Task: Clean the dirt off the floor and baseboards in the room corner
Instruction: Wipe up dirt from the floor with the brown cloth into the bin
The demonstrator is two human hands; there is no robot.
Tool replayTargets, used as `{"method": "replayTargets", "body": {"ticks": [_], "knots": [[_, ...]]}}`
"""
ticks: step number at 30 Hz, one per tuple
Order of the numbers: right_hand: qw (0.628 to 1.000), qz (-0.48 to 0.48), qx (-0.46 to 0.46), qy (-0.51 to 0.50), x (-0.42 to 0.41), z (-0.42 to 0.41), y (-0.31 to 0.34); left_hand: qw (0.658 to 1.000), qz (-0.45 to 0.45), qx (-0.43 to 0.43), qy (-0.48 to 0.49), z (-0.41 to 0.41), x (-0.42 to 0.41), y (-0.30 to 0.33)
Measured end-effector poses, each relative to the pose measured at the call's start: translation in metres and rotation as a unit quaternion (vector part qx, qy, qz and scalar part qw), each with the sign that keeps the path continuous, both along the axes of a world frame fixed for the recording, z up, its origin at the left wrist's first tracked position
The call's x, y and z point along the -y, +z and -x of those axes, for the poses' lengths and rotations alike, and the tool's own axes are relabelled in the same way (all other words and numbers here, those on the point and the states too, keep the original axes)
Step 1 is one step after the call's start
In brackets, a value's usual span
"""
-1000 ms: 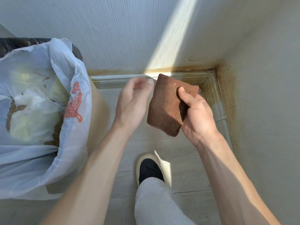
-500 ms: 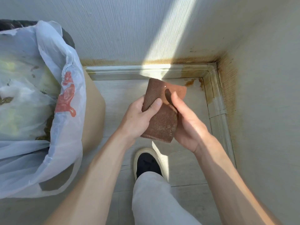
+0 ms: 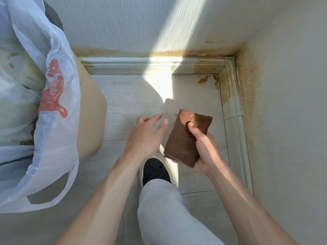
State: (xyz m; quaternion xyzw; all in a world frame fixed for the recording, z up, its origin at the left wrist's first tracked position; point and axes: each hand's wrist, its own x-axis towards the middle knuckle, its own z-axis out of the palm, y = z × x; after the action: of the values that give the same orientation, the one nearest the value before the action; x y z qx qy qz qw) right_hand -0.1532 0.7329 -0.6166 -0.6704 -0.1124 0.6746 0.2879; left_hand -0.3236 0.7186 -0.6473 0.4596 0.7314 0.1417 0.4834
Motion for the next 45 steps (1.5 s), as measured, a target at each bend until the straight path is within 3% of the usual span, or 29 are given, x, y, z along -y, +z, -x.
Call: {"method": "replayTargets", "body": {"ticks": [4,7,9,12,18,23,30,36,39,43,45], "knots": [[0.976,0.018,0.214,0.047,-0.012,-0.055,-0.016,0.996,-0.032,-0.045,0.077,0.026,0.005,-0.008],[0.922,-0.008,0.371,0.114,-0.013,-0.076,-0.034,0.992,-0.032,-0.044,0.11,0.036,0.014,-0.015],[0.886,-0.02,0.438,0.151,-0.015,-0.075,-0.049,0.991,-0.029,-0.036,0.128,0.04,0.021,-0.017],[0.862,-0.034,0.483,0.153,-0.032,-0.048,-0.069,0.989,-0.033,-0.032,0.14,0.044,0.031,-0.018],[0.857,-0.117,0.455,0.209,-0.066,0.012,-0.085,0.987,-0.039,-0.022,0.155,0.052,0.048,-0.02],[0.873,-0.136,0.426,0.196,-0.072,-0.018,-0.064,0.985,-0.055,-0.001,0.164,0.058,0.056,-0.027],[0.781,-0.122,0.526,0.314,-0.123,-0.04,-0.066,0.983,-0.056,0.011,0.172,0.059,0.065,-0.033],[0.705,-0.286,0.474,0.443,-0.108,0.011,-0.076,0.986,-0.05,0.019,0.156,0.055,0.068,-0.032],[0.715,-0.268,0.464,0.449,-0.133,-0.01,-0.056,0.985,-0.047,0.032,0.162,0.058,0.073,-0.033],[0.667,-0.293,0.531,0.432,-0.174,-0.016,-0.051,0.981,-0.04,0.036,0.185,0.064,0.076,-0.035],[0.647,-0.298,0.512,0.479,-0.173,0.003,-0.065,0.982,-0.042,0.035,0.182,0.062,0.074,-0.034]]}}
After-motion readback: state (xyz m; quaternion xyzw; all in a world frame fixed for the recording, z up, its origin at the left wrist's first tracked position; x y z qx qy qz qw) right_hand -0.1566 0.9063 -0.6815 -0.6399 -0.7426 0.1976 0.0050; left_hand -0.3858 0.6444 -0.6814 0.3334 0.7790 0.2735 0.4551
